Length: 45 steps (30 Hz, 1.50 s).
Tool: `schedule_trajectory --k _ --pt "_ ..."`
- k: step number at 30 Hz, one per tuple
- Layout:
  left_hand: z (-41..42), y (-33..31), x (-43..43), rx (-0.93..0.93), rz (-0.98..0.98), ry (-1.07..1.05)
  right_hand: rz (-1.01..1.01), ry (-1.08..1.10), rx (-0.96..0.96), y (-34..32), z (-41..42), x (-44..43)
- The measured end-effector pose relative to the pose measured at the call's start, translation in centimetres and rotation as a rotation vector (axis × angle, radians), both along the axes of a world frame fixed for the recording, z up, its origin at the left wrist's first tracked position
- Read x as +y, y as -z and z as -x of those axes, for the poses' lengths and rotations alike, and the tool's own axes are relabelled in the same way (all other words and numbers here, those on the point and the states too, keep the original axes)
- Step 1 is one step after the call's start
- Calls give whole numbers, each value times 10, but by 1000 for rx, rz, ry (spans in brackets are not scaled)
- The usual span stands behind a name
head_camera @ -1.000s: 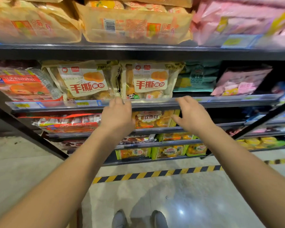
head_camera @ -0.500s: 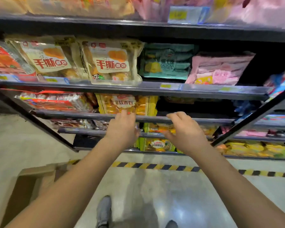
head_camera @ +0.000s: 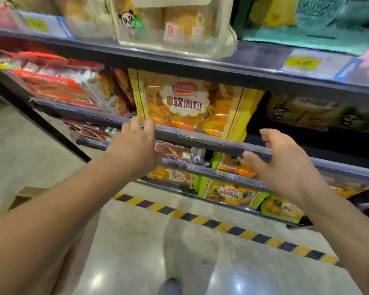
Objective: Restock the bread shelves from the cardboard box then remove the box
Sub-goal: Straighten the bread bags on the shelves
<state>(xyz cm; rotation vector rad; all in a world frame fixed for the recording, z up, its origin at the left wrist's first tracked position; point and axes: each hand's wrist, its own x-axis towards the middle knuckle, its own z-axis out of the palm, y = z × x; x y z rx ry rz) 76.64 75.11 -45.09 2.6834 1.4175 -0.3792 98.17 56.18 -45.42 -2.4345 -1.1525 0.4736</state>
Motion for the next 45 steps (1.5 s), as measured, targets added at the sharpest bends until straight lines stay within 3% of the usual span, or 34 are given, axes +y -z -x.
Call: schedule_trajectory --k 7,15,28,32,37,41,45 --pt "-20 49 68 -62 30 -68 21 116 19 48 -18 60" --pt "-18 75 110 -336 189 -111 -54 253 90 74 -19 96" --pt "-26 73 109 -242 154 -210 42 142 78 86 -45 93" --pt "-38 69 77 -159 -11 -232 -43 123 117 91 -66 65" --pt "-82 56 -17 -91 100 -178 -118 10 20 87 -100 12" --pt "-145 47 -92 -232 189 -77 -125 -46 -52 87 -151 -42" --pt "-208 56 -134 -450 253 2 -166 42 -93 89 -203 -81"
